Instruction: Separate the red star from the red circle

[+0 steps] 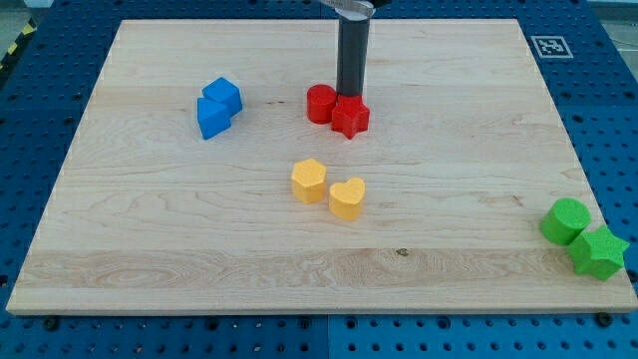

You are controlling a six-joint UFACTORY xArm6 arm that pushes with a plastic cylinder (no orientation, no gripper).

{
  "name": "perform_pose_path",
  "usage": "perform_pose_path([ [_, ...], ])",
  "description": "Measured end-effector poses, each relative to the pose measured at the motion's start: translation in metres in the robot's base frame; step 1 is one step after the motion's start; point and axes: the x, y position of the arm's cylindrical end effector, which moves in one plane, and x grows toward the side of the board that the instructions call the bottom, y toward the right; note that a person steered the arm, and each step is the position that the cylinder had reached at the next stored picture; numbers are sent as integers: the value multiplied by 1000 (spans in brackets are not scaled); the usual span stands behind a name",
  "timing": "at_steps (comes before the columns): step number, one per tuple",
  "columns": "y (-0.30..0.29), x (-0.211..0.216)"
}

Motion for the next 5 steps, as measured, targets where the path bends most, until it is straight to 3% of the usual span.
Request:
perform_pose_path([
  [5,-27,44],
])
